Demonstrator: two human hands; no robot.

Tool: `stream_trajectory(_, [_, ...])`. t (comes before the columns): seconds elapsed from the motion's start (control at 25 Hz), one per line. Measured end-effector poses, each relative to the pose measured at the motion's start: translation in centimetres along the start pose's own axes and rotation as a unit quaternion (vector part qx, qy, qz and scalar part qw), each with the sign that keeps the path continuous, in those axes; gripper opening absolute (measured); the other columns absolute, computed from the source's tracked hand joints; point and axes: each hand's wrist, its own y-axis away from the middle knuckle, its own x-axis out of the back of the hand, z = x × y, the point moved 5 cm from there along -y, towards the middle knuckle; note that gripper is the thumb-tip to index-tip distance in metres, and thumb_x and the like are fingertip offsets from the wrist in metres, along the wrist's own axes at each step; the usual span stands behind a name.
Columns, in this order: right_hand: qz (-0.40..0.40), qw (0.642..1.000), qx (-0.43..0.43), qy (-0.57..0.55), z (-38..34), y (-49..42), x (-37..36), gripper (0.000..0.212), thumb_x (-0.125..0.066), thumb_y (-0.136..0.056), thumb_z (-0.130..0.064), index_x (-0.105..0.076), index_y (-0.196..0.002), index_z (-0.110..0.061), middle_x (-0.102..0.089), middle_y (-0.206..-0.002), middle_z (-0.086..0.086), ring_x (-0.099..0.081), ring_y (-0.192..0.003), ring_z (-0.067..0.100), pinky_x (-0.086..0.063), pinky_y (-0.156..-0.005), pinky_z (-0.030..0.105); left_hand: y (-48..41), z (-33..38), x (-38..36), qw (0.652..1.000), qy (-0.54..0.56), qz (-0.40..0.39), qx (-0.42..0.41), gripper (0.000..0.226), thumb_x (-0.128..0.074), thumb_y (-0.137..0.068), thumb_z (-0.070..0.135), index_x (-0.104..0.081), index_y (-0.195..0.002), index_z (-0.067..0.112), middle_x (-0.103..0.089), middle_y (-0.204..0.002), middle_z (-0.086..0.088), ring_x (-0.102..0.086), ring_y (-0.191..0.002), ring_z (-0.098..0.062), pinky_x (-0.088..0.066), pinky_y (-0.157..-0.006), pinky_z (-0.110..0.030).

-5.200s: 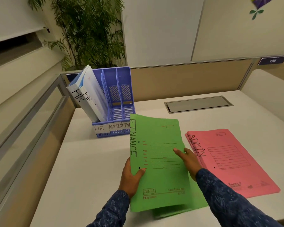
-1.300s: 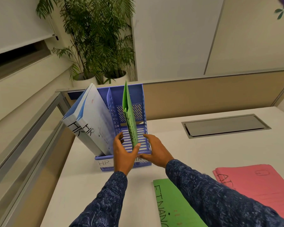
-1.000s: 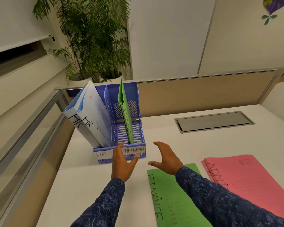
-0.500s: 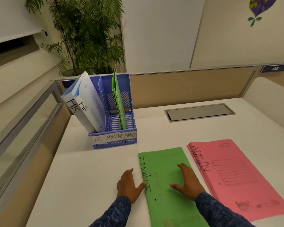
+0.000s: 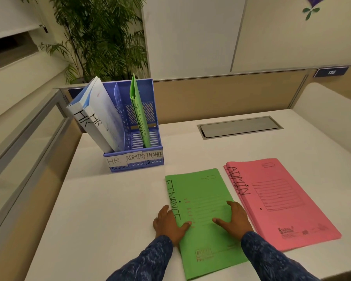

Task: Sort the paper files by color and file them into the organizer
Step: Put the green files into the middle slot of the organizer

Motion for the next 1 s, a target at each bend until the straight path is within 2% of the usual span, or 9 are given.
stream_trajectory(0.12, [-0.006, 1.000, -0.003, 0.002, -0.1, -0.2, 0.3, 0.096, -0.076, -0.071, -0.059, -0.035, -0.144, -0.013, -0.036, -0.150, 0.009, -0.034, -0.138, 0.026, -0.030, -0.116, 0.038, 0.3, 1.0, 0.4, 0.981, 0.187, 0.033, 0.037, 0.063, -0.079, -0.074, 0.042, -0.044, -0.120, 0.017, -0.049, -0.124, -0.001, -0.054, -0.116, -0.018, -0.045, -0.092, -0.025])
stream_trajectory(0.2, [-0.016, 1.000, -0.006, 0.002, 0.0, -0.4, 0.3, 0.095, -0.075, -0.071, -0.061, -0.035, -0.144, -0.014, -0.036, -0.150, 0.009, -0.033, -0.139, 0.026, -0.030, -0.116, 0.038, 0.4, 1.6, 0.3, 0.952, 0.300, 0.011, 0.056, 0.057, -0.080, -0.077, 0.021, -0.036, -0.113, 0.018, -0.059, -0.115, -0.004, -0.063, -0.094, -0.010, -0.050, -0.072, -0.012])
stream_trajectory(0.24, [-0.019, 1.000, -0.007, -0.001, 0.0, -0.4, 0.4, 0.095, -0.075, -0.071, -0.061, -0.036, -0.144, -0.014, -0.036, -0.151, 0.009, -0.033, -0.139, 0.026, -0.030, -0.116, 0.038, 0.4, 1.9, 0.3, 0.943, 0.328, 0.005, 0.061, 0.057, -0.078, -0.079, 0.014, -0.033, -0.113, 0.020, -0.064, -0.113, -0.006, -0.064, -0.088, -0.007, -0.051, -0.067, -0.011])
stream_trajectory(0.36, [-0.007, 1.000, -0.011, -0.023, -0.4, -0.3, 0.7, 0.093, -0.075, -0.072, -0.060, -0.036, -0.144, -0.014, -0.038, -0.150, 0.010, -0.035, -0.138, 0.027, -0.031, -0.115, 0.038, 0.4, 2.9, 1.3, 0.919, 0.391, 0.012, 0.039, 0.062, -0.071, -0.083, 0.003, -0.029, -0.122, 0.024, -0.068, -0.107, -0.003, -0.066, -0.085, -0.004, -0.054, -0.065, -0.014])
stream_trajectory(0.48, [0.023, 0.999, 0.015, -0.041, -2.6, 0.2, 1.2, 0.094, -0.073, -0.073, -0.060, -0.034, -0.145, -0.012, -0.039, -0.149, 0.010, -0.037, -0.136, 0.026, -0.031, -0.115, 0.039, 0.5, 3.8, 3.6, 0.893, 0.447, 0.057, 0.000, 0.065, -0.068, -0.086, 0.003, -0.032, -0.132, 0.031, -0.067, -0.107, 0.003, -0.068, -0.090, -0.007, -0.057, -0.067, -0.020])
stream_trajectory(0.64, [0.018, 0.988, 0.111, -0.101, -8.7, 1.1, 1.9, 0.102, -0.067, -0.069, -0.071, -0.026, -0.148, -0.022, -0.024, -0.158, 0.004, -0.024, -0.145, 0.022, -0.025, -0.120, 0.045, 0.6, 5.2, 8.2, 0.851, 0.498, 0.154, -0.062, 0.053, -0.066, -0.087, 0.001, -0.047, -0.127, 0.030, -0.068, -0.108, 0.006, -0.071, -0.088, -0.005, -0.058, -0.066, -0.022])
stream_trajectory(0.76, [0.014, 0.973, 0.208, -0.100, -13.6, 2.3, 1.9, 0.110, -0.060, -0.062, -0.085, -0.014, -0.149, -0.037, -0.002, -0.162, -0.010, -0.006, -0.149, 0.012, -0.015, -0.122, 0.041, 0.5, 6.5, 12.3, 0.821, 0.508, 0.243, -0.091, 0.040, -0.065, -0.088, 0.001, -0.056, -0.116, 0.028, -0.069, -0.109, 0.004, -0.070, -0.090, -0.002, -0.058, -0.069, -0.021])
stream_trajectory(0.92, [0.013, 0.946, 0.314, -0.083, -19.6, 2.7, 1.8, 0.116, -0.062, -0.060, -0.086, -0.003, -0.150, -0.043, 0.011, -0.160, -0.020, 0.004, -0.150, 0.008, -0.015, -0.123, 0.040, 0.3, 7.9, 17.4, 0.773, 0.518, 0.341, -0.131, 0.041, -0.064, -0.087, -0.003, -0.053, -0.120, 0.019, -0.068, -0.112, 0.001, -0.069, -0.095, -0.007, -0.059, -0.077, -0.025])
stream_trajectory(1.0, [0.014, 0.939, 0.333, -0.079, -22.1, 1.7, 2.6, 0.115, -0.064, -0.063, -0.082, -0.002, -0.150, -0.042, 0.012, -0.160, -0.020, 0.004, -0.151, 0.011, -0.019, -0.122, 0.042, 0.3, 8.2, 19.7, 0.751, 0.524, 0.371, -0.157, 0.048, -0.062, -0.087, -0.007, -0.051, -0.122, 0.024, -0.067, -0.115, 0.000, -0.068, -0.100, -0.007, -0.057, -0.083, -0.024])
